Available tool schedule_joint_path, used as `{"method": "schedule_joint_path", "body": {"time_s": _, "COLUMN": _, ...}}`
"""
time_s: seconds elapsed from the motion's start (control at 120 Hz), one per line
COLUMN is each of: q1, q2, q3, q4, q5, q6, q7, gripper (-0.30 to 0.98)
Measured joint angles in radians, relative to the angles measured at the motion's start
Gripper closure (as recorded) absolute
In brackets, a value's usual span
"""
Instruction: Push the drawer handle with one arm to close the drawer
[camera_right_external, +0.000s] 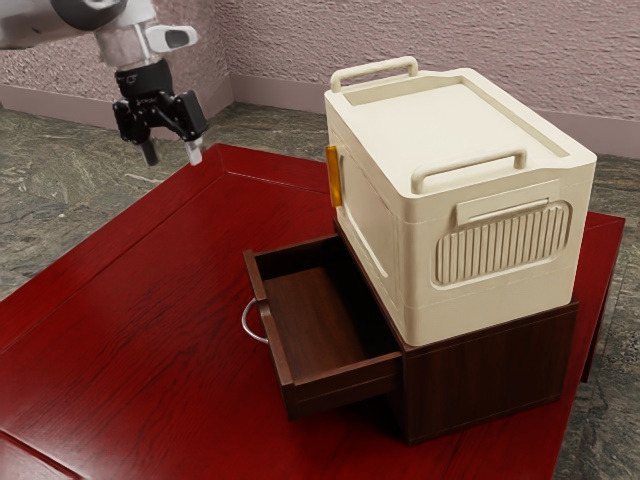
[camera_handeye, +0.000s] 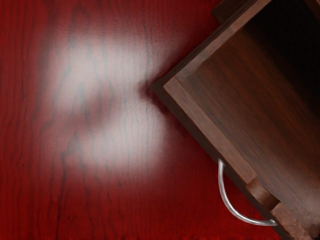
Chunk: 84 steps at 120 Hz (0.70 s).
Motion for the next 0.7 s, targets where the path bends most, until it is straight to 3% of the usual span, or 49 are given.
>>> {"method": "schedule_joint_path", "body": {"time_s": 0.075, "q1": 0.010, "q2": -0.035, "q3": -0.025, "q4": -0.053, "q5": 0.027, "q6": 0.023, "q7": 0.004, "gripper": 0.00}}
{"method": "schedule_joint_path", "body": {"time_s": 0.258, "q1": -0.015, "q2": -0.477, "q3": -0.114, "q4": -0.743, "q5": 0.138, "q6": 0.250, "q7": 0.013, "gripper": 0.00}}
{"method": "schedule_joint_path", "body": {"time_s": 0.325, "q1": -0.087, "q2": -0.617, "q3": -0.116, "q4": -0.946, "q5": 0.171, "q6": 0.342, "q7": 0.020, "gripper": 0.01}}
{"method": "schedule_joint_path", "body": {"time_s": 0.508, "q1": -0.162, "q2": -0.583, "q3": -0.115, "q4": -1.107, "q5": 0.225, "q6": 0.578, "q7": 0.063, "gripper": 0.22}}
{"method": "schedule_joint_path", "body": {"time_s": 0.7, "q1": -0.165, "q2": -0.468, "q3": -0.113, "q4": -1.079, "q5": 0.254, "q6": 0.760, "q7": 0.165, "gripper": 0.43}}
